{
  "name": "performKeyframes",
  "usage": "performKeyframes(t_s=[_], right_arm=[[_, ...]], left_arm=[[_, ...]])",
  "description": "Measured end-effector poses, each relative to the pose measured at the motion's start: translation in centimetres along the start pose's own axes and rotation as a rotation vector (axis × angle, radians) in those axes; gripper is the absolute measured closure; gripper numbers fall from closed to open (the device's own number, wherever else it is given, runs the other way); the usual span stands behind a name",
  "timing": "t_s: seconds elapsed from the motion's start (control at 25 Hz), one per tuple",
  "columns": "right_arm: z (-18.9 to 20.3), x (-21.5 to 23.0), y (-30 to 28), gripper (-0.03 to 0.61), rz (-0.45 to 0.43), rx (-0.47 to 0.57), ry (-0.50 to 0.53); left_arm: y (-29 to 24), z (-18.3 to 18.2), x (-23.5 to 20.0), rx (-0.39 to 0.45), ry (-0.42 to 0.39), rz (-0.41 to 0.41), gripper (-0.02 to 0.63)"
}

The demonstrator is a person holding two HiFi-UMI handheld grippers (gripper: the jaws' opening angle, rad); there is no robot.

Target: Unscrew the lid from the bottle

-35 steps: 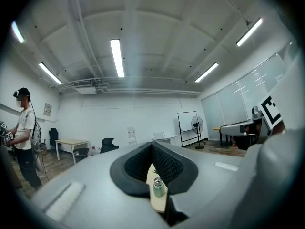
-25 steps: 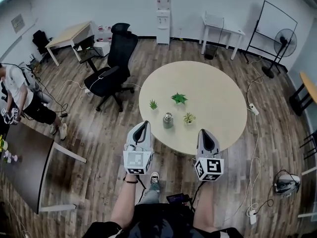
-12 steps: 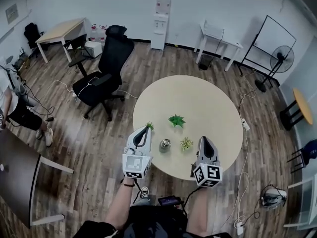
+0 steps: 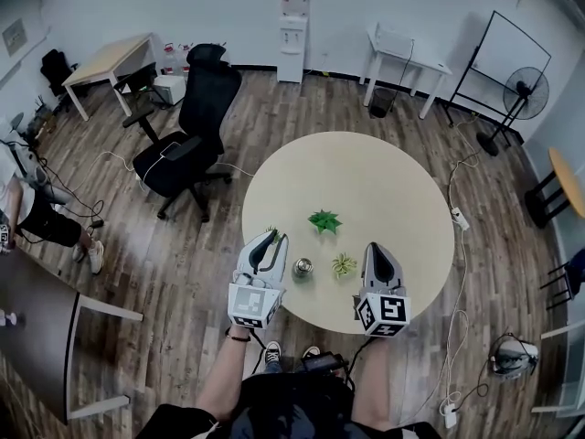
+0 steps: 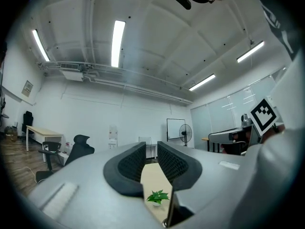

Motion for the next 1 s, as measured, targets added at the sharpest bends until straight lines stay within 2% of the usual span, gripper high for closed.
performKeyframes(t_s=[0.04, 0.2, 0.24, 0.44, 0.56, 0.68, 0.88, 1.0], right_arm=[[0.0, 0.2, -0.1, 0.575, -0.005, -0.001, 0.0], [0.4, 1.0, -0.8, 0.575, -0.014, -0.007, 0.002], [0.5, 1.1, -0.9, 0.575, -0.016, -0.011, 0.007], [1.1, 1.7, -1.5, 0.575, -0.017, -0.032, 0.015], [1.7, 2.1, -1.7, 0.575, -0.012, -0.05, 0.016], [2.3, 2.6, -1.8, 0.575, -0.004, -0.076, 0.018], [3.2, 2.9, -1.4, 0.575, 0.004, -0.127, 0.031], [4.0, 2.6, -1.2, 0.575, -0.004, -0.163, 0.051]], left_arm=[[-0.2, 0.1, 0.3, -0.001, -0.001, 0.008, 0.526], [-1.1, 0.1, 1.2, 0.023, -0.016, 0.053, 0.347], [-1.3, 0.1, 1.3, 0.034, -0.021, 0.06, 0.32], [-2.1, 1.1, 1.8, 0.042, -0.039, 0.064, 0.308], [-2.6, 3.3, 2.4, 0.039, -0.035, 0.082, 0.308], [-2.8, 7.5, 3.6, 0.022, -0.01, 0.119, 0.299], [-2.1, 16.1, 5.6, -0.117, 0.091, 0.153, 0.265], [-2.0, 21.0, 7.0, -0.199, 0.118, 0.195, 0.24]])
Point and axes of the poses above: the fingertips, and each gripper's own axes: y backward along the fingers, x to its right, z out of its underside, the point moved 7 cm from there along y, backward along the fingers, and after that the axes turned 5 degrees about -y, right-handed, at the moved point
